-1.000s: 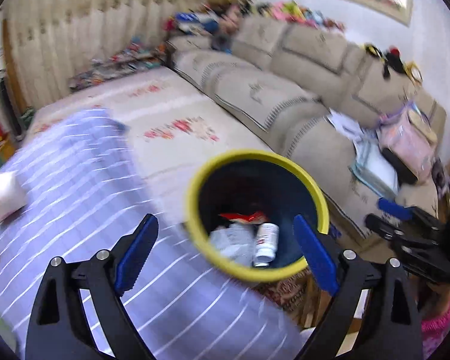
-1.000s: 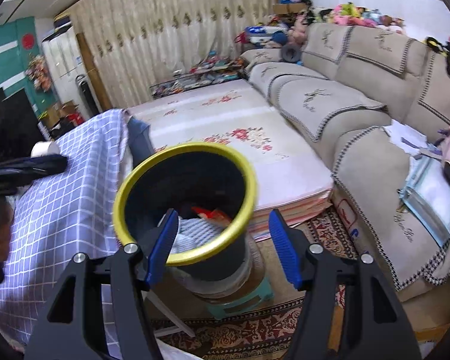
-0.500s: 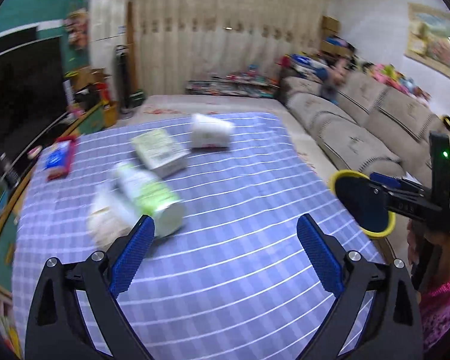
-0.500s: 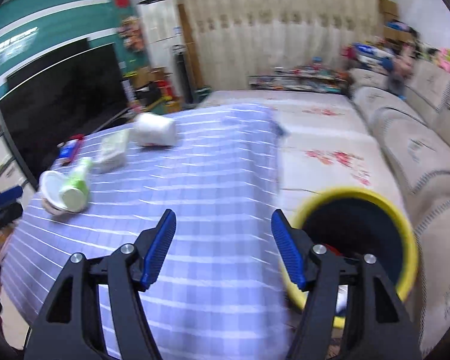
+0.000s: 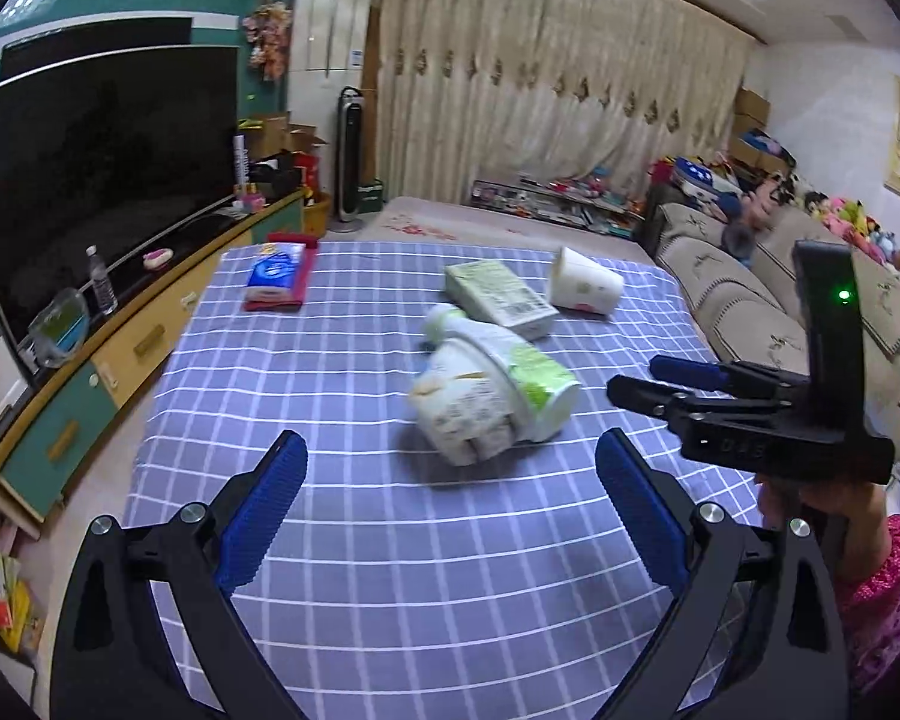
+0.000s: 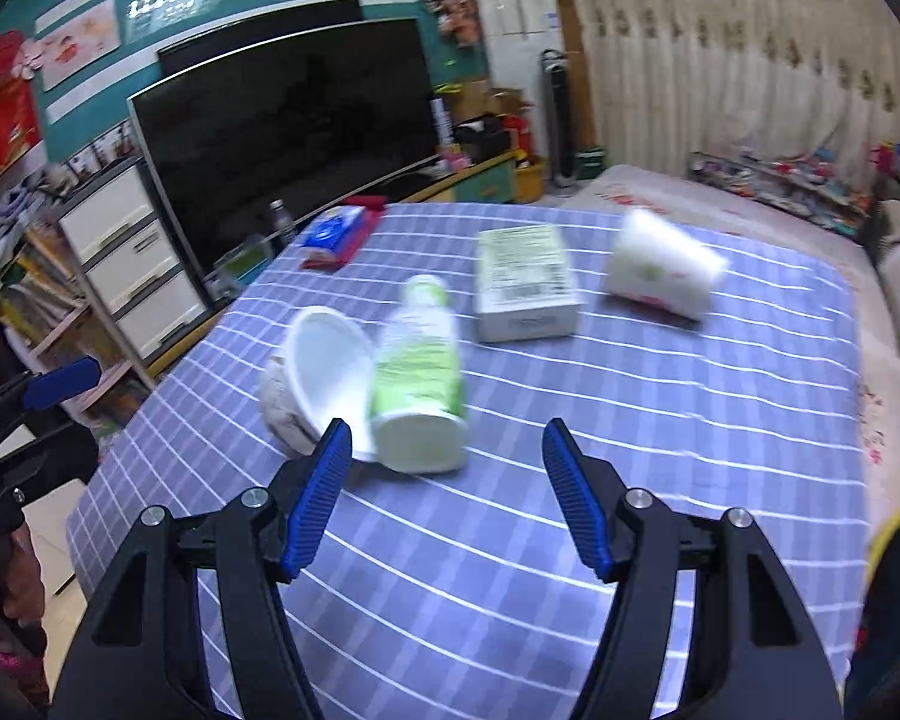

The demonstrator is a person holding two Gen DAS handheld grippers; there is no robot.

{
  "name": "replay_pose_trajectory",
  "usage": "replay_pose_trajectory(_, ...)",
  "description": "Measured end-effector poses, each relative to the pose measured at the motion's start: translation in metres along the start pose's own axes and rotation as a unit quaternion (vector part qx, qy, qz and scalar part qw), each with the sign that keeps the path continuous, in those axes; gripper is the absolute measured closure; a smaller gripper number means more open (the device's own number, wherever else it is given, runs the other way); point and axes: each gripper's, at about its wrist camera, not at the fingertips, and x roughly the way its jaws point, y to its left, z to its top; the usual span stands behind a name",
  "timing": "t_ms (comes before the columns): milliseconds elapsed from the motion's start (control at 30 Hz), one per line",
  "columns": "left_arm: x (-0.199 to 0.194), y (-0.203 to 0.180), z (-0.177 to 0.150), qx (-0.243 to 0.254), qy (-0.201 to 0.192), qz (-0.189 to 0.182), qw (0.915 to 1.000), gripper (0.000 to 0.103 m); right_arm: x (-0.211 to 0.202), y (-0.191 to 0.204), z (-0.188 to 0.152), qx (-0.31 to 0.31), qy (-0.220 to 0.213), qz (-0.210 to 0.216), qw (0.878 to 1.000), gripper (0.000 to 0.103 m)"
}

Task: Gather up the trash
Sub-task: 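Move both tools back toward the table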

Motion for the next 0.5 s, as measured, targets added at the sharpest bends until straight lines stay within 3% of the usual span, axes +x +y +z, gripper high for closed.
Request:
replay_pose_trajectory(167, -0.004, 0.023, -0.008, -0.022, 0.002, 0.006, 0.9997, 0.008, 0.023, 0.013, 0.006, -0.021, 0.014, -0.008, 1.000, 0.041)
replay_pose_trajectory(500, 0.006, 0.028, -0.014, -0.031, 0.017, 0.005, 0.9993, 0.007, 0.079, 0.007, 0.003, -0.011, 0.063, -0.012, 0.998, 0.045)
